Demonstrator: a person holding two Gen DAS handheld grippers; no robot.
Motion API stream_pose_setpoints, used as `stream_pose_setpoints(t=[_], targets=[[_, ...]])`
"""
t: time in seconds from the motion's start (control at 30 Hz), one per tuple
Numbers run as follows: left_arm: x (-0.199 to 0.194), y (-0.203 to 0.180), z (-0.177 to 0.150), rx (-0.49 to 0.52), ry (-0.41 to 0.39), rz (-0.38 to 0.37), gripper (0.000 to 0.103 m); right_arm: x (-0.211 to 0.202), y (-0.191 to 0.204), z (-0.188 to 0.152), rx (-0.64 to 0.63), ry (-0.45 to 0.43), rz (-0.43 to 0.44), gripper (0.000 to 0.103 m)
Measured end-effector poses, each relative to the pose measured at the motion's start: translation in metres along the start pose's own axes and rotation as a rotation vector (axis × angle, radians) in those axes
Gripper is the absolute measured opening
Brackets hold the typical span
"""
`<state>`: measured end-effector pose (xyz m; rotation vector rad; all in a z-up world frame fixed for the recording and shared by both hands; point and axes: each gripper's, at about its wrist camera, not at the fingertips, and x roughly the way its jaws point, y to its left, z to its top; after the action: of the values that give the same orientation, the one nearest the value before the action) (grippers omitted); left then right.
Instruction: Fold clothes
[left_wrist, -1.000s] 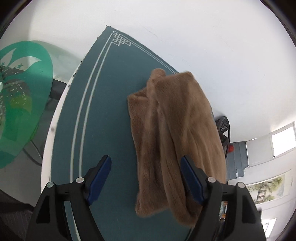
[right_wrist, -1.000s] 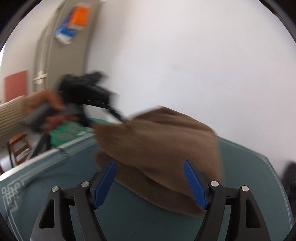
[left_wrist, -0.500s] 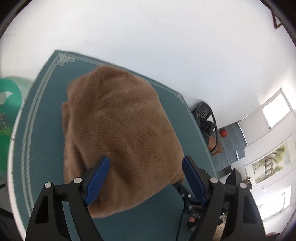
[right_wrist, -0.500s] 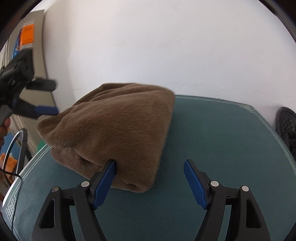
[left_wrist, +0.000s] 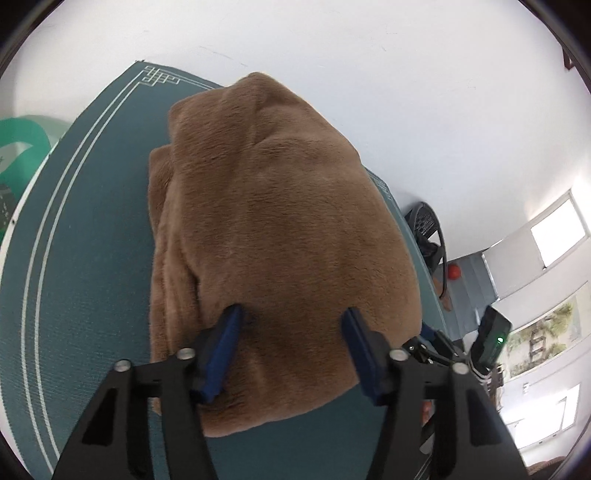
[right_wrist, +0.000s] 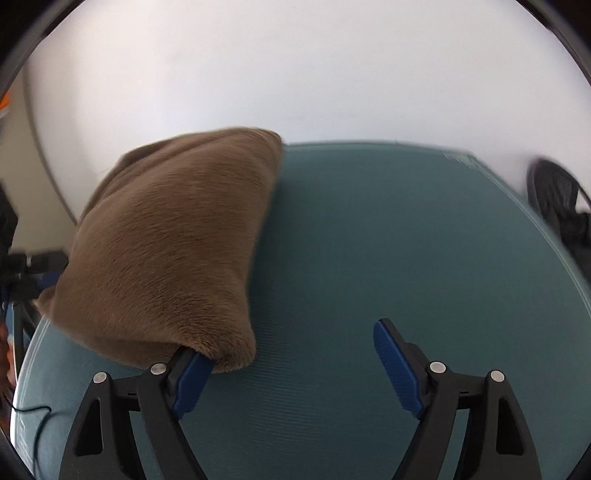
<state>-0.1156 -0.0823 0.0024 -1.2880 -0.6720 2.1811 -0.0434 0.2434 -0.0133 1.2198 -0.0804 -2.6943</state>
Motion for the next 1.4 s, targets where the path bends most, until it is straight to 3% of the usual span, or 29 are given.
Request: stream_pose_setpoints(t=[0.1, 0.3, 0.5, 0.67, 0.77, 0.87, 0.93, 1.03, 1.13, 1.3, 1.33, 1.4], targets=[[-0.001, 0.012, -0.004, -0.029, -0.019, -0.03, 0.051, -0.001, -0.005, -0.004, 0.001, 0.02, -0.005, 0.085], [-0.008, 0.021, -0.009, -0.033, -0.042, -0.047, 0.05, -0.013, -0.01, -0.013, -0.001, 0.016, -0.006, 0.085], [-0.01, 0.033, -0.009, -0.072, -0.056, -0.114, 0.05, -0.069, 0.002, -0.004, -0.03, -0.174, 0.064, 0.085], [-0.015, 0.048, -0.007, -0.175, -0.062, -0.212, 0.05, -0.083, 0.046, 0.024, -0.131, -0.293, 0.118, 0.087], [-0.019, 0.045, 0.0, -0.189, -0.047, -0.204, 0.052, -0.066, 0.086, 0.028, -0.228, -0.298, 0.132, 0.087], [-0.029, 0.034, 0.01, -0.171, -0.044, -0.171, 0.066, -0.045, 0.119, 0.025, -0.299, -0.29, 0.15, 0.087], [-0.045, 0.025, 0.022, -0.148, -0.091, -0.138, 0.081, -0.028, 0.133, 0.021, -0.332, -0.27, 0.125, 0.087], [-0.071, 0.009, 0.052, -0.085, -0.185, -0.105, 0.082, -0.015, 0.135, 0.008, -0.306, -0.253, 0.08, 0.089], [-0.07, -0.01, 0.087, -0.027, -0.196, -0.101, 0.082, -0.016, 0.132, 0.002, -0.26, -0.227, 0.088, 0.089], [-0.027, -0.024, 0.14, 0.035, -0.069, -0.214, 0.082, -0.023, 0.129, -0.006, -0.241, -0.21, 0.109, 0.09], [-0.016, -0.025, 0.148, 0.04, -0.039, -0.218, 0.082, -0.024, 0.128, -0.006, -0.238, -0.21, 0.114, 0.09], [0.006, -0.023, 0.162, 0.052, -0.003, -0.158, 0.082, -0.022, 0.125, -0.003, -0.231, -0.209, 0.124, 0.09]])
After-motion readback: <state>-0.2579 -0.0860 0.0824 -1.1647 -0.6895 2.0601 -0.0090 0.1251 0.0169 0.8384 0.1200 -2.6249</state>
